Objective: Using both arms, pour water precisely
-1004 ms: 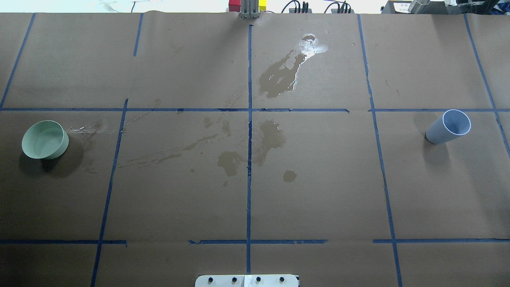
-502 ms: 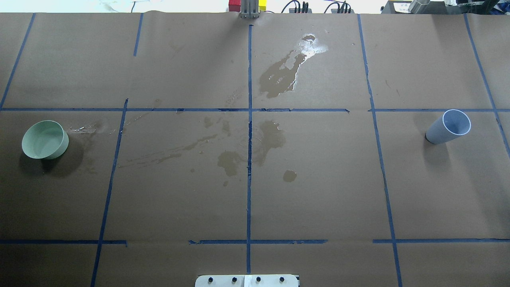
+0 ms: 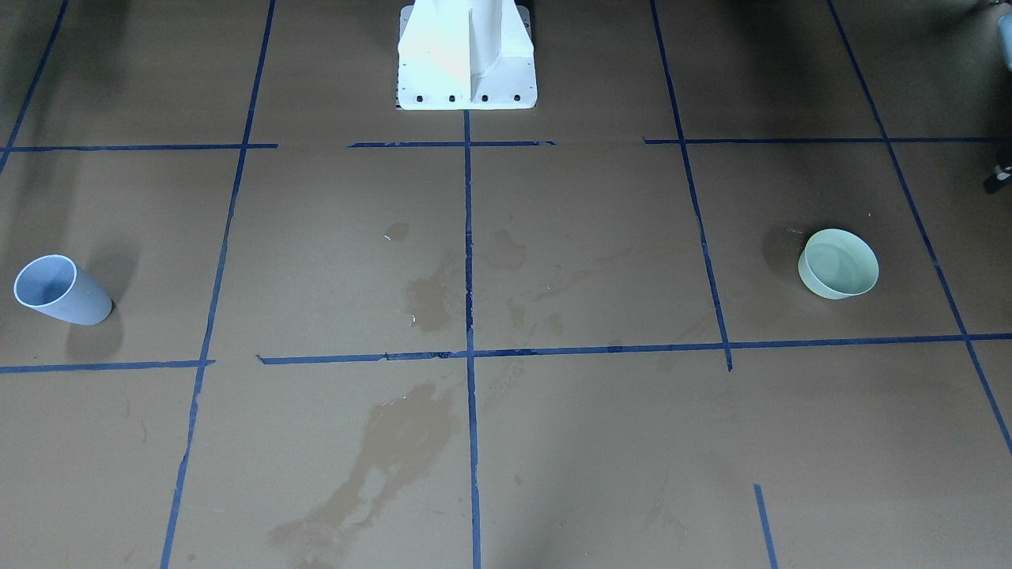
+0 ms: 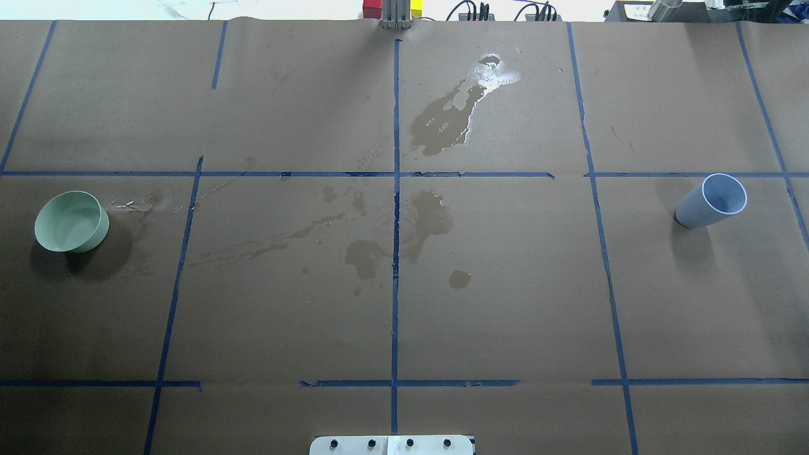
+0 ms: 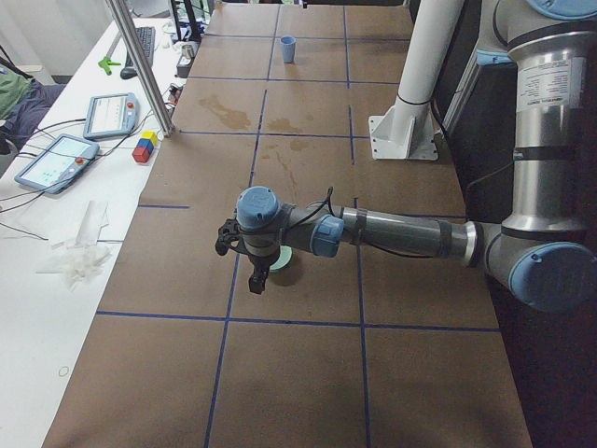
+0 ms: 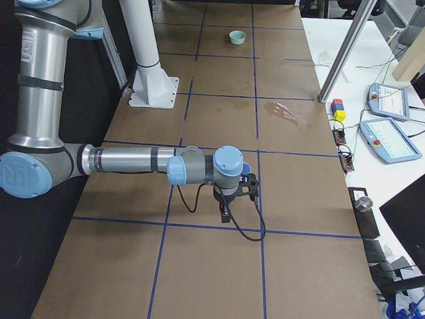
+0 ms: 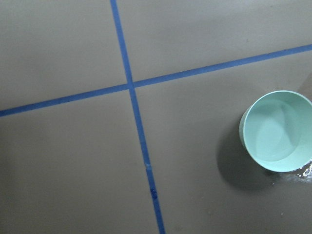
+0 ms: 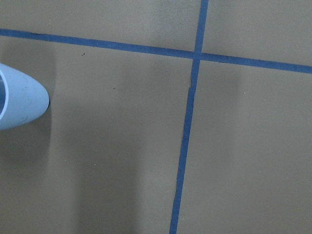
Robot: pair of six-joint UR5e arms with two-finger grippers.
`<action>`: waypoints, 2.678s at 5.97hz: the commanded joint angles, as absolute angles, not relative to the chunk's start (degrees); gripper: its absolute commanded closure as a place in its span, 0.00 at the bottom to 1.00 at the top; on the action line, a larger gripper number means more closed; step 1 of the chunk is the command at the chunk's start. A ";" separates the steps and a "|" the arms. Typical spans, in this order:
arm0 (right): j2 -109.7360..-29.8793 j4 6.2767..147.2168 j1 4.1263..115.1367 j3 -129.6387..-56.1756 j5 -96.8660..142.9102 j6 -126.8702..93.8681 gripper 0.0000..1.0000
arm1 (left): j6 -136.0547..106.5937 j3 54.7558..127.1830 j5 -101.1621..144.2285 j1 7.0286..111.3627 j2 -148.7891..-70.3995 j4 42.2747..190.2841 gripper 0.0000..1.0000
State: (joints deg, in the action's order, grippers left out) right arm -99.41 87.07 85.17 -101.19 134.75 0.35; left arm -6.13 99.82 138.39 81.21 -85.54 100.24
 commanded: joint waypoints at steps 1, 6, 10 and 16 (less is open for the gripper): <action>-99.40 87.01 85.25 -101.34 134.74 0.26 0.00 | -25.57 95.05 137.99 74.39 -85.52 116.02 0.00; -99.40 87.10 85.25 -101.43 134.74 0.35 0.00 | -45.18 86.14 127.27 60.48 -87.89 131.22 0.03; -99.49 87.01 85.25 -101.43 134.74 0.44 0.00 | -45.18 84.82 127.70 58.71 -88.50 131.13 0.98; -99.49 86.57 85.25 -101.51 134.74 0.79 0.00 | -59.37 89.64 135.36 58.80 -101.37 129.55 1.00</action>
